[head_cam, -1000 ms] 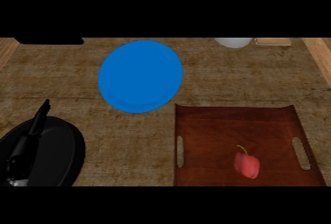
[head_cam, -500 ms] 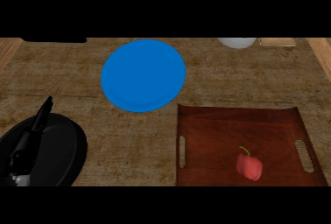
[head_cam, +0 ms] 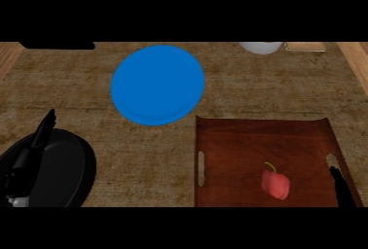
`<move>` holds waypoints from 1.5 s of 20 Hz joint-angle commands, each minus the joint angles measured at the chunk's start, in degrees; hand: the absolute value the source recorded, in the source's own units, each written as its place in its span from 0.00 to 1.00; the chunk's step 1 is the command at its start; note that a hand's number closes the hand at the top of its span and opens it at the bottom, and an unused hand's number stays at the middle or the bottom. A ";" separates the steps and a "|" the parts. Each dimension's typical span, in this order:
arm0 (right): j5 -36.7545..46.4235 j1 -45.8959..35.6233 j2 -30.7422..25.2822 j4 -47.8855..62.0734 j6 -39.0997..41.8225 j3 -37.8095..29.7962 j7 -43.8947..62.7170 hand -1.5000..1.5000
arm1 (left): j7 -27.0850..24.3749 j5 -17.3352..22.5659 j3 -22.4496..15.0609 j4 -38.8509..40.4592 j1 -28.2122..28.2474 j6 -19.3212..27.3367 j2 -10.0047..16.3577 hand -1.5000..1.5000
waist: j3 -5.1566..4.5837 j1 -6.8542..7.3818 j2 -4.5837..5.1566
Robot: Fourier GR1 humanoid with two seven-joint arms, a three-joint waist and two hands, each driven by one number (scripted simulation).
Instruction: Pick the bell pepper from the tray and place it in the plate
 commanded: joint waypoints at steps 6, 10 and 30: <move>-5.94 -12.65 1.93 7.83 9.33 -3.97 1.64 0.00 | 1.32 -3.91 -0.09 -2.33 3.27 0.27 -4.06 0.50 | 0.02 -1.04 -0.30; -7.18 -11.74 2.99 15.02 8.23 -4.83 -4.81 0.00 | 1.03 -4.32 2.25 -0.96 1.55 -1.50 -4.11 0.50 | 0.03 -1.20 -0.29; -4.42 -13.37 9.90 23.70 6.74 -5.06 -14.35 1.00 | 0.04 -7.92 7.81 -2.47 4.06 -6.15 -8.19 0.50 | 0.01 -1.17 -0.34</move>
